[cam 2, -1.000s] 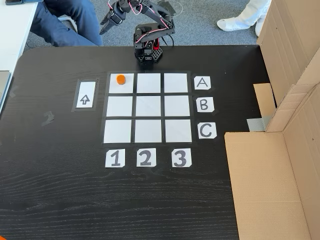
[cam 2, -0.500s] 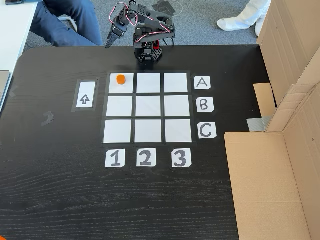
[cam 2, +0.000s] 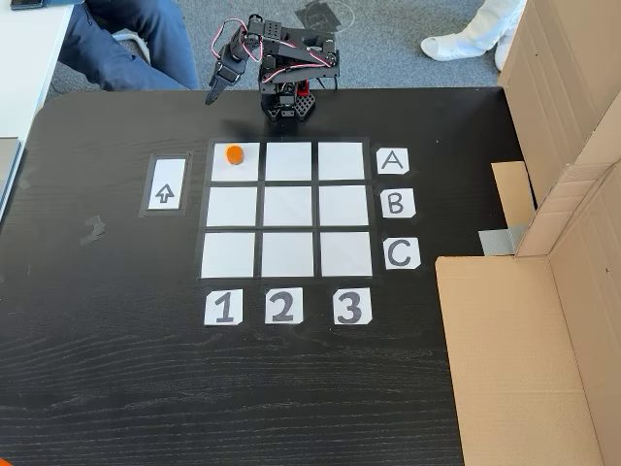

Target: Pick up the round, orange token and place it in the grid on square A1.

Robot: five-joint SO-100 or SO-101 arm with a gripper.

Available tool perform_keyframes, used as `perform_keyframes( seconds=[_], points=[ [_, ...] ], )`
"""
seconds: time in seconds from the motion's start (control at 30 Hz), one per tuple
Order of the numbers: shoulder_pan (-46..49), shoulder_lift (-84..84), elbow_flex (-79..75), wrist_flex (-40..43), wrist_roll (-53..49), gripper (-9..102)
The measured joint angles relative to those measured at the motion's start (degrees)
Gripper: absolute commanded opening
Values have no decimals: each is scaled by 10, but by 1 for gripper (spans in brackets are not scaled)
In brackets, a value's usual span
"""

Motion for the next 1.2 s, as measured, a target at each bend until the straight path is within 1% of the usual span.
perform_keyframes(
  seconds=[0.4, 1.2],
  points=[
    [4, 40, 45, -26, 1, 28],
    [12, 163, 91, -35, 6, 28]
  ],
)
